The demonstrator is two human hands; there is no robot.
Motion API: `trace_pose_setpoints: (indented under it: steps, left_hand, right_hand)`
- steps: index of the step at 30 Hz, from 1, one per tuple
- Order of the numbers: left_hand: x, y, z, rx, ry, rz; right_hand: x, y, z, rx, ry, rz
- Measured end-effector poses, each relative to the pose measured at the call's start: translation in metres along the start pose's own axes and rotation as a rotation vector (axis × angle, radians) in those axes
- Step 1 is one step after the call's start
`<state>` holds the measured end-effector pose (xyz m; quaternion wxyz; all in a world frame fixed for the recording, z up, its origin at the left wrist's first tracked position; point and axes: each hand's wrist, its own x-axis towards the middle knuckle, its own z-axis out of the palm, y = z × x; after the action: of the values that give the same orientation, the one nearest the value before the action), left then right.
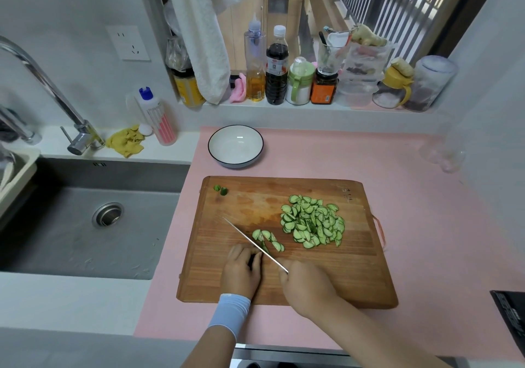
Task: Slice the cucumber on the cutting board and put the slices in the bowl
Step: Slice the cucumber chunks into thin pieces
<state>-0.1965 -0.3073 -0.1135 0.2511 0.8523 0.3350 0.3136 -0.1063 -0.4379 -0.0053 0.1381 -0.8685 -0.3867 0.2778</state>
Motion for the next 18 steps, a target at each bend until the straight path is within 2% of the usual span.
trace_pose_setpoints:
  steps: [18]
  left_hand:
    - [0.0, 0.0, -0.002, 0.001, -0.002, -0.004]
  right_hand:
    - [-0.027, 0.028, -0.001, 0.027, 0.033, -0.002]
